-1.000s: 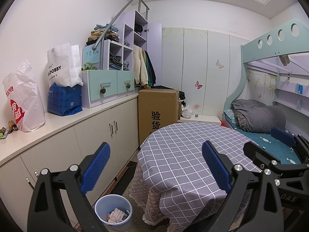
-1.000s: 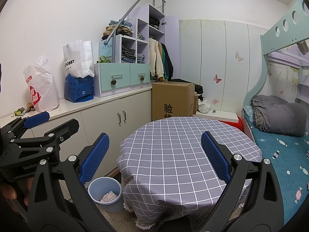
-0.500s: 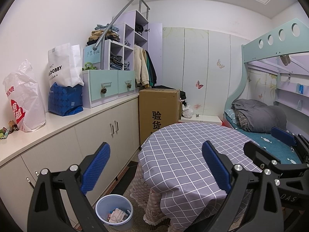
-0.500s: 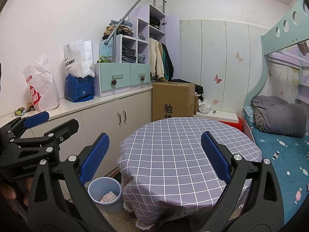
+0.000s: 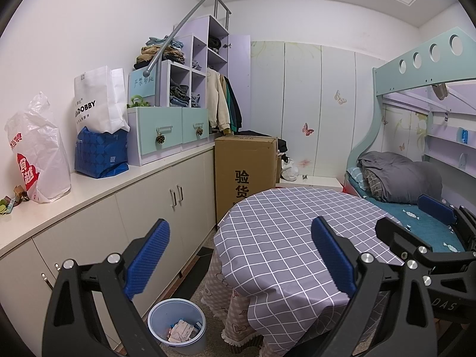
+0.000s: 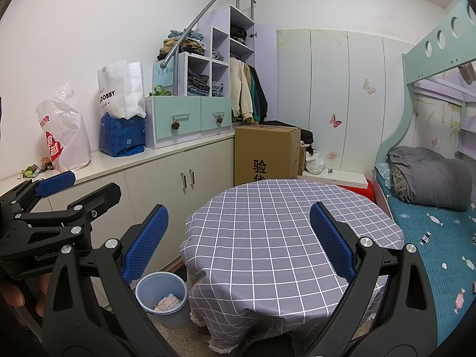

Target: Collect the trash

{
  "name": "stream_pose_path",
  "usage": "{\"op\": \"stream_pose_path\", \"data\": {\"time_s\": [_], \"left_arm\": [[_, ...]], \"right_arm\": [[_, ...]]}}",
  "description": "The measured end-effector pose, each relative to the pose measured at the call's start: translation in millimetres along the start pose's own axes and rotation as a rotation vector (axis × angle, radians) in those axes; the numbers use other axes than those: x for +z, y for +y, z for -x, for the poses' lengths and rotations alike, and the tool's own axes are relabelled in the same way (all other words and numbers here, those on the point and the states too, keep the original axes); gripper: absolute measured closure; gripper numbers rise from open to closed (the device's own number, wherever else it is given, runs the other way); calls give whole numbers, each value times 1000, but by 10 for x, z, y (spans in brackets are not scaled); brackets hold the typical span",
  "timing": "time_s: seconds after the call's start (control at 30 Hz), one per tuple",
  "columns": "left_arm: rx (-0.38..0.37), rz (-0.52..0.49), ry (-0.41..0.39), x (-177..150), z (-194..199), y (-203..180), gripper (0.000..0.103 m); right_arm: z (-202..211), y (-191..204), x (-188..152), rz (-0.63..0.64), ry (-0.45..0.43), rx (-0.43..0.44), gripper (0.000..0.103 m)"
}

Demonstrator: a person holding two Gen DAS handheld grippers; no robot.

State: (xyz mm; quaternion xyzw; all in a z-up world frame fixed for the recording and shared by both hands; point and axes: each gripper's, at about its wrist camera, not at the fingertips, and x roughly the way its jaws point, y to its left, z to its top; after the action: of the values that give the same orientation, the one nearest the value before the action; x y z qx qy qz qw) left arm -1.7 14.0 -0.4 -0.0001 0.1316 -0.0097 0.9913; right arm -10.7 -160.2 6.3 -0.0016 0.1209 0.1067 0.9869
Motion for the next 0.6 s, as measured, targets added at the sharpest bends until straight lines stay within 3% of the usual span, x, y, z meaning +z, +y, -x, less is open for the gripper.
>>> {"op": "stream_pose_path", "data": {"time_s": [0.6], "left_arm": [[-1, -2, 6, -45, 8, 36, 9]], "right_arm": [[-19, 1, -76, -4, 7, -3, 9]]}}
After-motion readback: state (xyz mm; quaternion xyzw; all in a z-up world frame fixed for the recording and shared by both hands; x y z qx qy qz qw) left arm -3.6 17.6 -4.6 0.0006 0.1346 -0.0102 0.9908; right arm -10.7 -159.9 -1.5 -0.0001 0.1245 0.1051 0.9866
